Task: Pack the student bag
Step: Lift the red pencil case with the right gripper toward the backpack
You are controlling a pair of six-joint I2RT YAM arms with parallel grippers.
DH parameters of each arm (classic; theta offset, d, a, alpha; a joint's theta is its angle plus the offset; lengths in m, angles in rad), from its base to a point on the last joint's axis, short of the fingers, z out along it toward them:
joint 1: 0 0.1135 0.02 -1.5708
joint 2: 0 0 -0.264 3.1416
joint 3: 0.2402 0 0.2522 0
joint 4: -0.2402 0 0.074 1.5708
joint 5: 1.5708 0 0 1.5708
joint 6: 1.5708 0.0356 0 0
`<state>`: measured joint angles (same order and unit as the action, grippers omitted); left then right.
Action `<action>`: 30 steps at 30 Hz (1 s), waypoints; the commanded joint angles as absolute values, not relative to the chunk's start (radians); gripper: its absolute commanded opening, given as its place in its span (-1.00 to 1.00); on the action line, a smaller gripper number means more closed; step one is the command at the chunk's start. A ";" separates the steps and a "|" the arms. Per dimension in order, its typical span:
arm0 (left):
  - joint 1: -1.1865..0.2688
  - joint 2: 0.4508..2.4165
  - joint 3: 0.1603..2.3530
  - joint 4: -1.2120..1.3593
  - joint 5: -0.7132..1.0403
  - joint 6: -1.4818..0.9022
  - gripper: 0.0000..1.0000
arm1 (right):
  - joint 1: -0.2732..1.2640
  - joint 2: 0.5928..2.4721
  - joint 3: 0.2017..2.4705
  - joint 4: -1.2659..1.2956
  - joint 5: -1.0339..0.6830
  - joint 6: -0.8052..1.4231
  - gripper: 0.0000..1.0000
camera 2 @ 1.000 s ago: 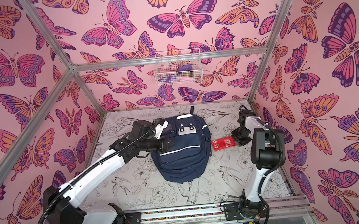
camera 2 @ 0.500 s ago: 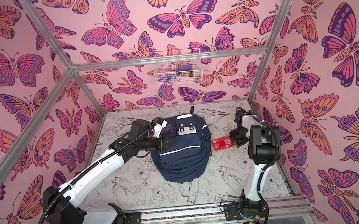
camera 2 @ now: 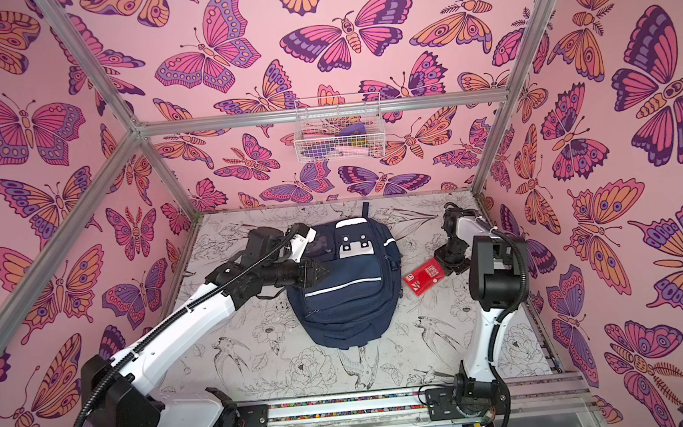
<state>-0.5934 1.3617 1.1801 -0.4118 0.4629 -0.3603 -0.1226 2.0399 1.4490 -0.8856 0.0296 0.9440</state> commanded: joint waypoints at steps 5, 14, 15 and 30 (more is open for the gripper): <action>-0.586 1.351 1.197 -0.355 0.560 -0.432 -0.06 | -0.109 1.812 1.349 -0.775 -0.019 0.865 -1.00; -0.586 1.363 1.093 -0.047 0.704 -0.668 0.13 | -0.048 1.419 1.331 -0.837 -0.080 0.672 -1.00; -0.584 1.366 1.079 -0.004 0.713 -0.695 0.14 | -0.040 1.390 1.326 -0.825 -0.116 0.661 -1.00; -0.593 1.419 0.932 0.655 0.725 -0.769 0.19 | 0.217 1.169 1.312 -0.378 -0.569 0.912 -1.00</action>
